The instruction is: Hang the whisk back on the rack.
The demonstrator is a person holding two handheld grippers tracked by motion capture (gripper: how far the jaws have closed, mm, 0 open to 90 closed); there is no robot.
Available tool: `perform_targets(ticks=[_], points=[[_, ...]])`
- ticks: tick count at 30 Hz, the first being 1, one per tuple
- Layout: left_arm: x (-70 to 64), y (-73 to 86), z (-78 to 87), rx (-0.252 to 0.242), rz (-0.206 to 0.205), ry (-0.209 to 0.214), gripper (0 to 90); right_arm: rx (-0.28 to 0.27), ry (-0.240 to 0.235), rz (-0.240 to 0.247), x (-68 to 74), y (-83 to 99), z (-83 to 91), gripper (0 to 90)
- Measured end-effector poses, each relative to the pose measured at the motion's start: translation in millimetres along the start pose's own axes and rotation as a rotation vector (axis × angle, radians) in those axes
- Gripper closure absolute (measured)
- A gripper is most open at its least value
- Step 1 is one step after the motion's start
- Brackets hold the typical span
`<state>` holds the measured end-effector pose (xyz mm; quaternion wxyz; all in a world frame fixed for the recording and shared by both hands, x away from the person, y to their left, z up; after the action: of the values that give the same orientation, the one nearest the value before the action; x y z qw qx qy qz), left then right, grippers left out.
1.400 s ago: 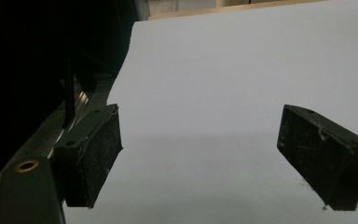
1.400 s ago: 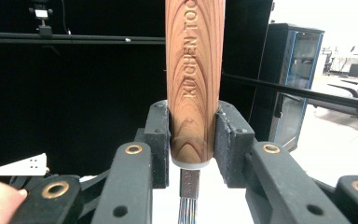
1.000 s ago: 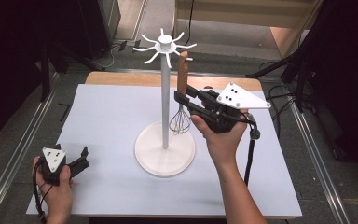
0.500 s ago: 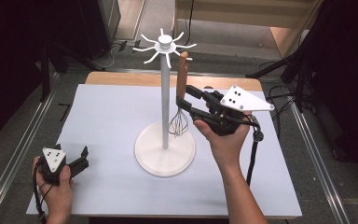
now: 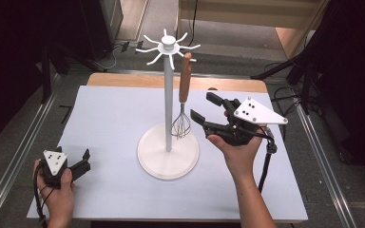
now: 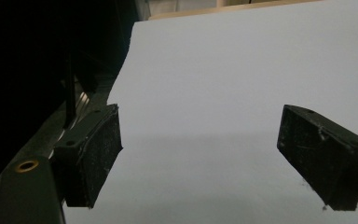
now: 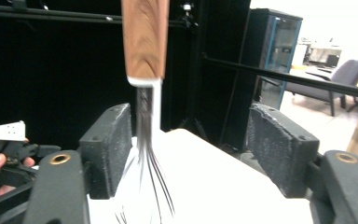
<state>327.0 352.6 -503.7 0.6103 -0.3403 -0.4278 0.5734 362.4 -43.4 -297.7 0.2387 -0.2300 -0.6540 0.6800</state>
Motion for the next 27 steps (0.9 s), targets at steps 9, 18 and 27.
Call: perform_targets(ticks=[9, 18, 27], points=[[-0.1, 0.1, 0.1, 0.0, 0.0, -0.001, 14.6, 0.031, 0.075, -0.019, -13.0, 23.8, 9.8, 17.3], [0.0, 0.0, 0.1, 0.0, -0.001, -0.002, 14.6, 0.07, 0.122, -0.038, -20.6, 47.8, 14.2, 2.3], [0.1, 0.1, 0.2, 0.001, -0.001, -0.002, 14.6, 0.087, 0.145, -0.035, -25.9, 66.6, 21.6, 0.0]])
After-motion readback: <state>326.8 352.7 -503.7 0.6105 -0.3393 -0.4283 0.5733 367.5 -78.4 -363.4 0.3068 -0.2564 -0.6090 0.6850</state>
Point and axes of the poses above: each handheld gripper's, and its own axes: z roughly backward along the jaws, y roughly out of its underside, x roughly to its left, the point moved 10 cm from there along -z, roughly forward along the jaws
